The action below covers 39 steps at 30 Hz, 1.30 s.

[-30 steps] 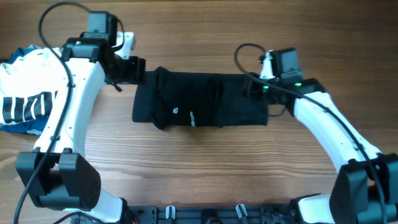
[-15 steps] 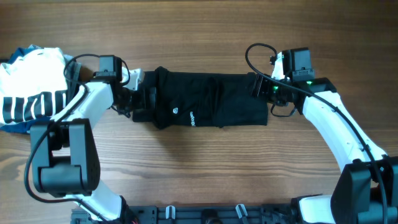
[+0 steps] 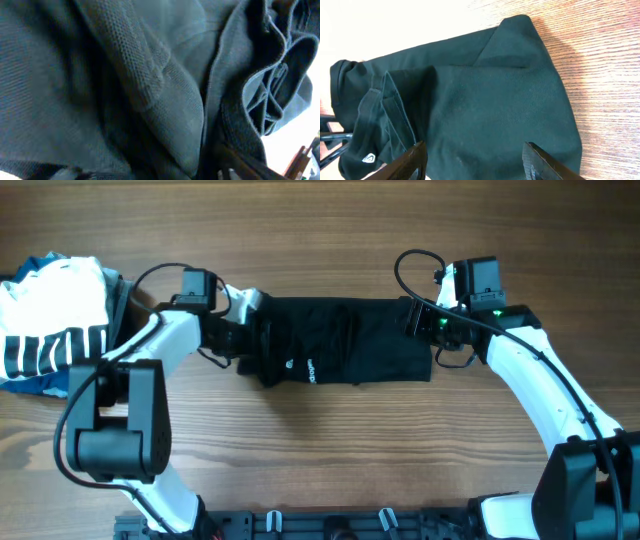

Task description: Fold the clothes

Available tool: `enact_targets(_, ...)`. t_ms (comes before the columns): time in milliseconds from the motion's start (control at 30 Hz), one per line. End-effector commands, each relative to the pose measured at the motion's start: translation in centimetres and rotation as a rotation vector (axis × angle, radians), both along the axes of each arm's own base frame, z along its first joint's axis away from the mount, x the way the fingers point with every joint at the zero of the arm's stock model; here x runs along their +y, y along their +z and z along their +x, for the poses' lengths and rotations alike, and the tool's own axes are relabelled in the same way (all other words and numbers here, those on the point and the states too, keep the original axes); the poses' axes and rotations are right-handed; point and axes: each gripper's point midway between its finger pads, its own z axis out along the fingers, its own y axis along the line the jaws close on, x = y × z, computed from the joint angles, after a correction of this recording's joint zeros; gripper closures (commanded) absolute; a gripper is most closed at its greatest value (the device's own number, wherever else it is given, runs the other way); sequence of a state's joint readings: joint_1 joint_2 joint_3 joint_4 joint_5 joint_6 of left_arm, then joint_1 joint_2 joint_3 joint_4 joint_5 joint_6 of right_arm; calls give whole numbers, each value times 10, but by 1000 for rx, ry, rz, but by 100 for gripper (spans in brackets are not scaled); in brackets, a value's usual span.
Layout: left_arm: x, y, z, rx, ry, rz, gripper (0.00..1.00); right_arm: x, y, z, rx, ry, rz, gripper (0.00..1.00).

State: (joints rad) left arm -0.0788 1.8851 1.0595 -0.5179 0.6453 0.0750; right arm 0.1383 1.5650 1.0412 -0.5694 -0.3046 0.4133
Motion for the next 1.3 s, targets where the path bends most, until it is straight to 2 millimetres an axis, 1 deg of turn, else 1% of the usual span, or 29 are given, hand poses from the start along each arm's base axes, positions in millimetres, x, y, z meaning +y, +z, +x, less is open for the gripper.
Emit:
enact_targets(0, -7, -15, -4, -16, -50, 55, 73, -1, 11, 5, -41, 12, -11, 39)
enact_targets(33, -4, -18, -4, -17, -46, 83, 87, -1, 11, 5, -40, 12, -11, 39)
enact_targets(67, 0, -19, -5, -9, -38, 101, 96, -1, 11, 5, -40, 12, -12, 39)
enact_targets(100, 10, -17, -6, 10, -18, 135, 96, -1, 11, 4, -38, 12, -12, 39)
enact_targets(167, 32, -4, -3, 34, 26, 204, 96, -1, 10, 3, -31, 13, -13, 39)
enact_targets(200, 48, 12, 0, 43, 59, 248, 96, -1, 9, 2, -27, 13, -13, 39)
enact_targets(233, 60, 34, 5, 36, 88, 271, 96, -1, 9, 2, -25, 12, -13, 39)
enact_targets(300, 65, 66, 13, -2, 111, 266, 96, -1, 9, 2, -25, 12, -13, 39)
enact_targets(367, 60, 104, 25, -79, 129, 248, 96, -1, 9, 2, -24, 11, -12, 39)
enact_targets(433, 43, 123, 29, -140, 107, 230, 96, -1, 9, 2, -24, 11, -13, 39)
enact_targets(467, 34, 125, 27, -153, 85, 227, 96, -1, 9, 2, -25, 11, -12, 39)
enact_targets(500, 16, 123, 22, -150, 40, 223, 96, -1, 9, 2, -24, 11, -13, 39)
enact_targets(567, -9, 114, 13, -137, -30, 235, 96, -1, 9, 2, -24, 11, -13, 39)
enact_targets(667, -30, 91, 4, -115, -104, 326, 96, -1, 9, 1, -23, 11, -13, 39)
enact_targets(733, -45, 79, -2, -98, -149, 339, 96, -1, 9, 1, -23, 11, -13, 39)
enact_targets(767, -62, 68, -8, -83, -186, 339, 90, -1, 9, 1, -23, 11, -13, 39)
enact_targets(800, -73, 63, -12, -74, -201, 338, 71, -1, 9, 1, -23, 11, -13, 39)
enact_targets(833, -83, 60, -16, -68, -215, 330, 64, -1, 9, 1, -24, 11, -13, 39)
enact_targets(867, -92, 59, -20, -68, -227, 327, 57, -1, 9, 1, -24, 11, -13, 39)
enact_targets(933, -111, 61, -30, -95, -279, 325, 51, -1, 9, 1, -22, 11, -13, 39)
enact_targets(967, -115, 65, -30, -111, -287, 334, 49, -1, 9, 1, -24, 13, -14, 39)
enact_targets(1000, -114, 71, -29, -130, -287, 356, 49, -1, 9, 2, -24, 13, -14, 39)
enact_targets(1033, -109, 79, -25, -146, -274, 387, 49, -1, 9, 2, -25, 13, -14, 39)
enact_targets(1067, -99, 88, -19, -163, -250, 430, 49, -1, 9, 1, -24, 13, -14, 38)
enact_targets(1100, -85, 97, -11, -181, -215, 483, 48, -1, 9, 1, -23, 13, -14, 38)
enact_targets(1133, -72, 103, -4, -194, -183, 521, 47, -1, 9, 1, -23, 13, -14, 38)
enact_targets(1167, -54, 106, 6, -203, -135, 558, 48, -1, 9, 1, -23, 13, -14, 38)
enact_targets(1233, -34, 103, 15, -173, -83, 553, 56, -1, 9, 1, -23, 13, -14, 38)
enact_targets(1267, -29, 100, 17, -158, -68, 545, 63, -1, 9, 1, -22, 12, -13, 38)
